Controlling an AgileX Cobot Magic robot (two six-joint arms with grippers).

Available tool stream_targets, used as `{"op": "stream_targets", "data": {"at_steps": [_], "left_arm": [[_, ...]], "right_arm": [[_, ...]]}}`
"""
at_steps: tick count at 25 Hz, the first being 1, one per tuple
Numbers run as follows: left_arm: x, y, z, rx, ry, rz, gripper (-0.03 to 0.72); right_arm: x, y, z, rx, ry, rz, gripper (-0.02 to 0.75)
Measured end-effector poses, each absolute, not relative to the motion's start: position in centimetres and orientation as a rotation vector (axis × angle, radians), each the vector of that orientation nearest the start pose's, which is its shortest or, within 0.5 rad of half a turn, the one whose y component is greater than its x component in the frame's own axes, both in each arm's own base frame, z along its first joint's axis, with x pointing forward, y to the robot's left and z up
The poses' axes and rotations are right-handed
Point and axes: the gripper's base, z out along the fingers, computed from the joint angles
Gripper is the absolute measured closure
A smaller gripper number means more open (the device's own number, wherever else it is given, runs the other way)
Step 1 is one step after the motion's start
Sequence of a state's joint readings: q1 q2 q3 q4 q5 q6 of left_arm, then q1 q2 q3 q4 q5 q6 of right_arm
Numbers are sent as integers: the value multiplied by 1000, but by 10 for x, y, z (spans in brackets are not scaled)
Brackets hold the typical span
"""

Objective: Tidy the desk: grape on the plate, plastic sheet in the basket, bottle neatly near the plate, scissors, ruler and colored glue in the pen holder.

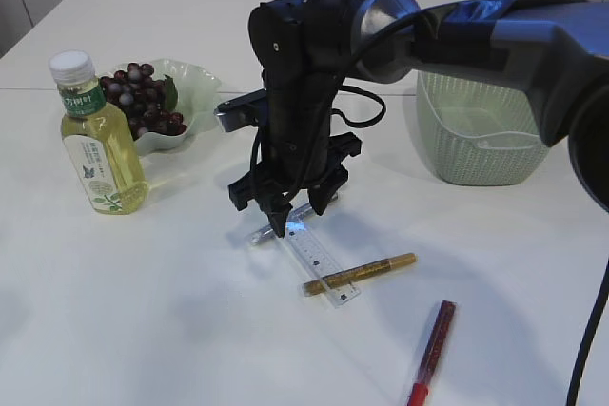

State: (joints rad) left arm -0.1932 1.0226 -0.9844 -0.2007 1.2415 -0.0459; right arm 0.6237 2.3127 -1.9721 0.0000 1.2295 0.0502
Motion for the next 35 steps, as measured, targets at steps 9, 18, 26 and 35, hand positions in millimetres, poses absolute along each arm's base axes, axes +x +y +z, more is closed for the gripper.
{"op": "stream_targets", "data": {"at_steps": [9, 18, 26, 35], "left_arm": [[162, -49, 336, 164, 2766, -346, 211], [162, -50, 336, 160, 2764, -358, 211], [162, -50, 336, 160, 2764, -358, 211], [162, -50, 336, 160, 2764, -358, 211]], "right_arm": [[386, 278, 172, -863, 2936, 44, 214], [388, 278, 150, -877, 2973, 15, 214], [389, 278, 144, -886, 2974, -13, 214], [390, 278, 140, -898, 2976, -23, 214]]}}
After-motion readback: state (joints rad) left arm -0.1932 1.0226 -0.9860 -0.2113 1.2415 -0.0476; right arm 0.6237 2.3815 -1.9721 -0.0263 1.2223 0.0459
